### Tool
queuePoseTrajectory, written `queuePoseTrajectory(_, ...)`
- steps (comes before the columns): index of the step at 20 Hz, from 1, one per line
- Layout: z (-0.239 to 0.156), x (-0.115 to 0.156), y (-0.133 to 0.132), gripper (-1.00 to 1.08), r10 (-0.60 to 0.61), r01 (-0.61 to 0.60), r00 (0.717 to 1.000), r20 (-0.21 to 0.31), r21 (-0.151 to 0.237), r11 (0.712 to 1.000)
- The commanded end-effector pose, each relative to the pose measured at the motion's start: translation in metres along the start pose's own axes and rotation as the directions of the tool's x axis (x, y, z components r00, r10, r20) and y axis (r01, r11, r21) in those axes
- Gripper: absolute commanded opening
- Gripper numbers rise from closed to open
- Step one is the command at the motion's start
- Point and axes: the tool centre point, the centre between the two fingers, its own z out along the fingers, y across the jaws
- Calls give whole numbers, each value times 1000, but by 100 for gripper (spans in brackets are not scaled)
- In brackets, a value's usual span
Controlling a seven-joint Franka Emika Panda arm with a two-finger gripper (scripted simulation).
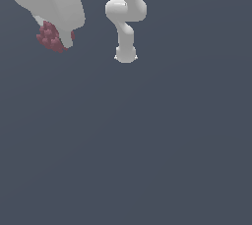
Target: Pick up the object and move it to a goal position.
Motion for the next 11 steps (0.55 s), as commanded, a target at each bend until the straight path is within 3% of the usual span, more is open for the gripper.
queuePoseTrajectory(1,-7,1,1,-100,0,0,1000,1,-1,1000)
queuePoseTrajectory(11,-18,3,1,-100,0,0,1000,1,-1,1000)
